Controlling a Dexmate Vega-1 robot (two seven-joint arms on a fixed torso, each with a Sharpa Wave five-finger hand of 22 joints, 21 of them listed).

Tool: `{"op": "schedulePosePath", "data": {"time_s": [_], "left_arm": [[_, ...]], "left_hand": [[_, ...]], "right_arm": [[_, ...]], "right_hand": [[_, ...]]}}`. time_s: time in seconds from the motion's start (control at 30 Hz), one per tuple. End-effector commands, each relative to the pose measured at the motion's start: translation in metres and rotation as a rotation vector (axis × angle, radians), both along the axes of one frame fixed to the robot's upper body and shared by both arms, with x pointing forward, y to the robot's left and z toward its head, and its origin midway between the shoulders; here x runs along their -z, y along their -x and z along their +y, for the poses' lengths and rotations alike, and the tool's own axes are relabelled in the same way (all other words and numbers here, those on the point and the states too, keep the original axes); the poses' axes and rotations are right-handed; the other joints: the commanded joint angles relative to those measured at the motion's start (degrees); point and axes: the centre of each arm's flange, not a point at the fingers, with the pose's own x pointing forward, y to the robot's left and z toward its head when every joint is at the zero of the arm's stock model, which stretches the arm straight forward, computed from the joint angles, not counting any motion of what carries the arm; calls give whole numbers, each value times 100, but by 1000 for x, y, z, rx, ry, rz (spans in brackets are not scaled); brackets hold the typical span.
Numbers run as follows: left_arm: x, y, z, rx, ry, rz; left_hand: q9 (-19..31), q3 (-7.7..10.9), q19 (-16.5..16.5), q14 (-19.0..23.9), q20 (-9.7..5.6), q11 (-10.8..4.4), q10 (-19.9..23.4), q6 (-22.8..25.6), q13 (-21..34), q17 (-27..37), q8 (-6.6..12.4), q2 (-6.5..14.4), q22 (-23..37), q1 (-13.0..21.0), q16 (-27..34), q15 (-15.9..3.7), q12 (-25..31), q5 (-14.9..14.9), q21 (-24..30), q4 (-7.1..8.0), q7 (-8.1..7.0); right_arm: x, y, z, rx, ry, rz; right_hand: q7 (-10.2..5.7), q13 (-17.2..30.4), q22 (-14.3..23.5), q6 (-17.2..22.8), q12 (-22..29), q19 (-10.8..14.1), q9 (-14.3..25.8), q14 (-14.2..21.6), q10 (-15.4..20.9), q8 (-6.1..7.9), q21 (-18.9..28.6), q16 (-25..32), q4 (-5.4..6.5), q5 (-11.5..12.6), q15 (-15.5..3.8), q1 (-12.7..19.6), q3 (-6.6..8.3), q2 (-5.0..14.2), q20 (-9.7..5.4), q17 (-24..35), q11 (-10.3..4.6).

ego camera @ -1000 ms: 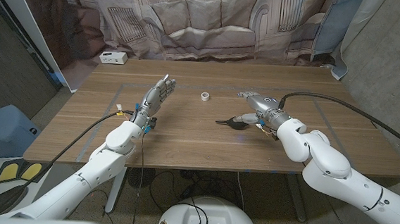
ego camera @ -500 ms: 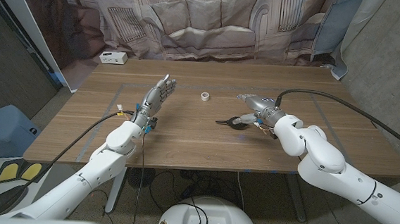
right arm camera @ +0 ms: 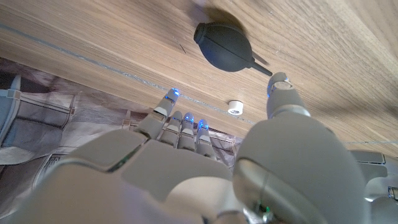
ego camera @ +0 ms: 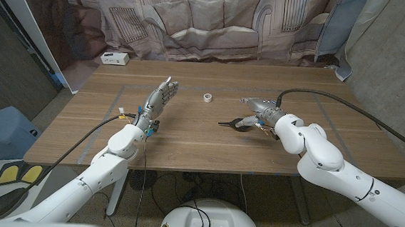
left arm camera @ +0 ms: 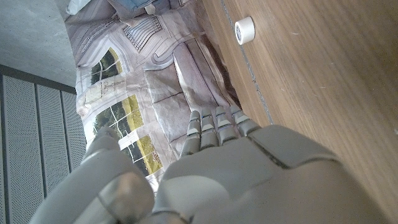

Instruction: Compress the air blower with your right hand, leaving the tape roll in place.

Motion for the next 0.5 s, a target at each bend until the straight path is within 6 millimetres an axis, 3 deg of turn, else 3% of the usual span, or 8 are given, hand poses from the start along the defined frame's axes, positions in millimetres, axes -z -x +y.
{"op": "schedulePosePath", "data": {"time_s": [0.03, 0.5], "left_arm": [[2, 4, 2, -7, 4, 1], [-2, 6, 0, -6, -9, 1]], "left_hand": [[17, 6, 51, 44, 21, 4, 32, 73, 7, 28, -17, 63, 23, 21, -17, -6, -7, -6, 0, -15, 6], [17, 5, 52, 46, 21, 12, 35, 81, 6, 29, -20, 71, 24, 17, -18, -8, -10, -7, -5, -24, -3]], "right_arm": [[1, -7, 1, 17, 24, 32], [1, -15, 3, 40, 55, 63]], "right_hand": [[-50, 26, 27, 16, 21, 43, 33, 32, 62, 44, 24, 29, 32, 26, -22, 76, 10, 12, -8, -2, -23], [-35, 21, 28, 39, 51, 112, 33, 108, 159, 55, 38, 55, 51, 31, -63, 123, 16, -1, -23, -2, -28]]}}
